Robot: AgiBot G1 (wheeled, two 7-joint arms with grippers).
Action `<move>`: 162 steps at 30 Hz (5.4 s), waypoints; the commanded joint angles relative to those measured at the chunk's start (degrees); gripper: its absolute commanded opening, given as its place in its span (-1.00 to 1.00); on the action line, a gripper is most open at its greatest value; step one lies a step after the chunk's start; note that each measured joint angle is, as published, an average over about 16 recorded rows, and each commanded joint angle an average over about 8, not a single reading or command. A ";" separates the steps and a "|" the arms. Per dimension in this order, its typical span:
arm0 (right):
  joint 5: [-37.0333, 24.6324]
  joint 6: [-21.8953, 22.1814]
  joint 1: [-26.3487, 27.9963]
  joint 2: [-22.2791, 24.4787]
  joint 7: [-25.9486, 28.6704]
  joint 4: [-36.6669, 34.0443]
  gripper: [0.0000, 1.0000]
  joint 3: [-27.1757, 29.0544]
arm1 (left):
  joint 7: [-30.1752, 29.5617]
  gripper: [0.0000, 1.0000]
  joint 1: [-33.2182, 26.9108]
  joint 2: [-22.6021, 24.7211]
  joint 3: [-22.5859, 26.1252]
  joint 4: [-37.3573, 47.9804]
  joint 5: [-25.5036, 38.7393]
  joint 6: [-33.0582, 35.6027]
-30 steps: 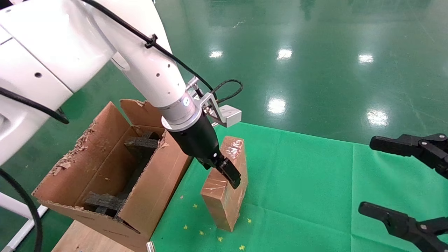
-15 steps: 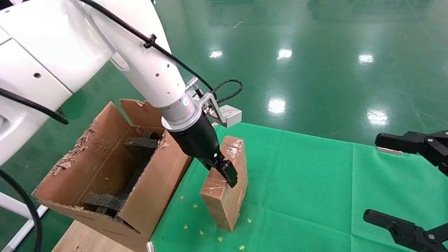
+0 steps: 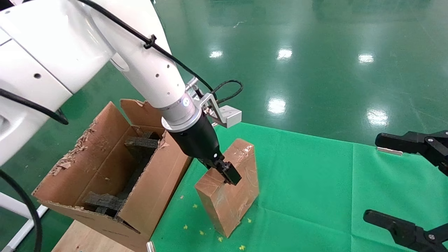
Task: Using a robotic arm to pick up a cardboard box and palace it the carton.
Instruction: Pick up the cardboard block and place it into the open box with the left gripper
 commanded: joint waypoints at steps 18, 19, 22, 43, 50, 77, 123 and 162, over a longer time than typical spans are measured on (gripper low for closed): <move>0.00 0.00 0.00 0.00 0.00 0.00 1.00 0.00 | 15.53 -1.00 -14.11 -11.94 -5.32 0.36 -0.86 -2.01; 0.00 0.00 0.00 0.00 0.00 0.00 1.00 0.00 | 16.12 -1.00 -15.14 -12.82 -5.63 1.08 -0.55 -2.19; 0.00 0.00 0.00 0.00 0.00 0.00 1.00 0.00 | 17.69 -1.00 -17.84 -15.18 -6.00 3.29 1.18 -2.65; 0.01 0.00 0.00 0.00 0.00 0.00 1.00 -0.01 | 21.94 -1.00 -15.15 -27.62 -0.65 18.83 14.65 -9.91; 0.01 0.00 0.00 0.00 -0.01 0.00 1.00 -0.01 | 24.95 -1.00 -9.87 -28.07 -0.53 25.97 13.08 -13.41; 0.01 0.00 0.00 0.00 -0.01 0.00 1.00 -0.02 | 33.99 -1.00 4.31 -21.11 -0.14 45.60 10.99 -22.65; 0.02 0.01 0.01 0.01 -0.01 0.00 1.00 -0.02 | 32.03 -1.00 20.88 -11.32 -1.55 52.03 8.75 -39.20; 0.03 0.02 -0.01 0.01 -0.02 -0.02 1.00 -0.02 | 32.59 1.00 18.08 -10.49 -1.01 51.77 9.60 -38.05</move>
